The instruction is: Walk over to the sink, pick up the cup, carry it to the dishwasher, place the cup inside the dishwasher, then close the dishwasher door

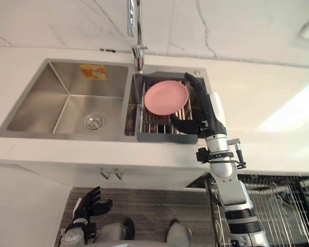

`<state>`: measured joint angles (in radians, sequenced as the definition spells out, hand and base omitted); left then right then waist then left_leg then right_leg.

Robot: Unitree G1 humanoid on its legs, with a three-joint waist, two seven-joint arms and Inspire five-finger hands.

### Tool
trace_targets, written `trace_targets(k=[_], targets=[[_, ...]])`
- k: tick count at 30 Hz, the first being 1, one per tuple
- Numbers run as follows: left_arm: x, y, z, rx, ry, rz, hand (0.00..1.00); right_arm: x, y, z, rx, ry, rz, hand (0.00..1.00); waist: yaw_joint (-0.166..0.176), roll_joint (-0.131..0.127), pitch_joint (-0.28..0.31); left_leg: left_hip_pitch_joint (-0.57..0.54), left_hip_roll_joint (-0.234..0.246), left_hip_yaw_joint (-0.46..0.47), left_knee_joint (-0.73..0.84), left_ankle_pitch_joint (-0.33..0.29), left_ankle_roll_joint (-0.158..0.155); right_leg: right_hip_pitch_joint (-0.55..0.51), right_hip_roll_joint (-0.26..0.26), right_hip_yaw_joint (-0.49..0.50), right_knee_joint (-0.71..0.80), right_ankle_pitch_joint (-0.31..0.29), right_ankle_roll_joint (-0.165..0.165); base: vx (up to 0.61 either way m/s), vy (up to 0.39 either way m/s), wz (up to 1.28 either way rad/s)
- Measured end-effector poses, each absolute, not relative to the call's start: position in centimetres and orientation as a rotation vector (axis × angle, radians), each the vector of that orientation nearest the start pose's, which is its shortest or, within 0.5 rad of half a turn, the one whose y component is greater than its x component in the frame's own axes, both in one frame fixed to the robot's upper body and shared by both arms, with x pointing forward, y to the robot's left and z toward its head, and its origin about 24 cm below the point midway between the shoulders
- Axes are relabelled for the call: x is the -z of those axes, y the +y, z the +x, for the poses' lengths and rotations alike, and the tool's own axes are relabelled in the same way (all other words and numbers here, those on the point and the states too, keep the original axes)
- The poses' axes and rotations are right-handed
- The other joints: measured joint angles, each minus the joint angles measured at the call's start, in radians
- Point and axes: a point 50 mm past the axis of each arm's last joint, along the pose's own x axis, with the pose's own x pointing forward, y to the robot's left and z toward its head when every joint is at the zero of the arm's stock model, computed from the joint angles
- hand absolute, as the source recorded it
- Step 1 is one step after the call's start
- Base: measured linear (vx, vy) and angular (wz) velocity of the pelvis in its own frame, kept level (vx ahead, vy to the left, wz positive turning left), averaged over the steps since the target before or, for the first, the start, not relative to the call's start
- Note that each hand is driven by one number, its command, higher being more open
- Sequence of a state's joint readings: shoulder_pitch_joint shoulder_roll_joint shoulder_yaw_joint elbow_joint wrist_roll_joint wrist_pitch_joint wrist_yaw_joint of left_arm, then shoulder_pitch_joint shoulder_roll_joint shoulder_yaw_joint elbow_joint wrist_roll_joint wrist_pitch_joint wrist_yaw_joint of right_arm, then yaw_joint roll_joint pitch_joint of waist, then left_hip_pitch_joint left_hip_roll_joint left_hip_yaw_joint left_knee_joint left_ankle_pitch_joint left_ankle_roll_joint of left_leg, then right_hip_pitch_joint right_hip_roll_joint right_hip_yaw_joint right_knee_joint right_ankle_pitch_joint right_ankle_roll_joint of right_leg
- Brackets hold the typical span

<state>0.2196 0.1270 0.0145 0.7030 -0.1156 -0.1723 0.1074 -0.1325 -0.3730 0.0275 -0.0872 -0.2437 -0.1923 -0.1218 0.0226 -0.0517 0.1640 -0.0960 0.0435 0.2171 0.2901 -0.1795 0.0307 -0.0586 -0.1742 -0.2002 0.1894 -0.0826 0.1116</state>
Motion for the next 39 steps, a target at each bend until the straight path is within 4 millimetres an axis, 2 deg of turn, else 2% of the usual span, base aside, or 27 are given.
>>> trace_targets(k=[4, 5, 11, 18, 24, 26, 39], targets=[[12.6, 20.5, 11.4, -0.265, 0.757, 0.026, 0.9, -11.8, -19.3, 27.2, 0.033, -0.398, -0.641, 0.9, -0.003, 0.002, -0.004, 0.02, 0.021, 0.001, -0.023, 0.004, -0.013, 0.053, 0.034, -0.003, -0.101, 0.053, -0.011, 0.11, -0.056, -0.1], [13.1, 20.1, 11.3, -0.244, 0.784, 0.038, 0.9, -8.7, -19.3, 26.4, -0.024, -0.269, -0.707, 0.9, 0.007, 0.016, -0.027, 0.059, -0.009, -0.044, -0.198, 0.114, -0.026, 0.062, 0.051, 0.016, -0.205, 0.129, -0.023, 0.0, 0.0, 0.0], [13.1, 20.1, 11.3, -0.245, 0.785, 0.038, 0.9, -8.7, -19.3, 26.4, -0.023, -0.268, -0.707, 0.9, 0.007, 0.016, -0.027, 0.06, -0.01, -0.047, -0.206, 0.115, -0.024, 0.062, 0.049, 0.006, -0.205, 0.128, -0.023, 0.0, 0.0, 0.01], [13.2, 20.1, 11.1, -0.252, 0.797, 0.034, 0.9, -8.5, -19.2, 26.6, 0.087, -0.249, -0.645, 0.9, 0.019, 0.014, -0.031, 0.125, -0.018, -0.047, -0.347, 0.187, -0.027, 0.074, 0.04, -0.052, -0.21, 0.127, -0.019, 0.0, -0.003, 0.08], [13.4, 20.1, 11.1, -0.258, 0.815, 0.028, 0.9, -9.8, -21.3, 27.9, 0.286, -0.269, -0.611, 0.9, 0.035, 0.003, -0.045, 0.146, -0.015, -0.037, -0.377, 0.2, -0.03, 0.09, 0.031, -0.148, -0.215, 0.131, -0.016, 0.01, -0.002, 0.04], [13.5, 20.2, 11.1, -0.258, 0.819, 0.03, 0.9, -10.0, -21.7, 28.0, 0.319, -0.273, -0.623, 0.9, 0.033, 0.002, -0.046, 0.154, -0.009, -0.002, -0.377, 0.201, -0.035, 0.105, 0.031, -0.17, -0.215, 0.131, -0.015, 0.01, 0.004, 0.12], [13.4, 20.3, 11.3, -0.256, 0.811, 0.033, 0.9, -8.7, -20.3, 30.4, 0.191, -0.194, -0.839, 0.9, 0.035, -0.007, -0.037, 0.13, -0.012, 0.016, -0.382, 0.198, -0.046, 0.089, 0.026, -0.192, -0.222, 0.131, -0.014, -0.01, 0.003, 0.01]])
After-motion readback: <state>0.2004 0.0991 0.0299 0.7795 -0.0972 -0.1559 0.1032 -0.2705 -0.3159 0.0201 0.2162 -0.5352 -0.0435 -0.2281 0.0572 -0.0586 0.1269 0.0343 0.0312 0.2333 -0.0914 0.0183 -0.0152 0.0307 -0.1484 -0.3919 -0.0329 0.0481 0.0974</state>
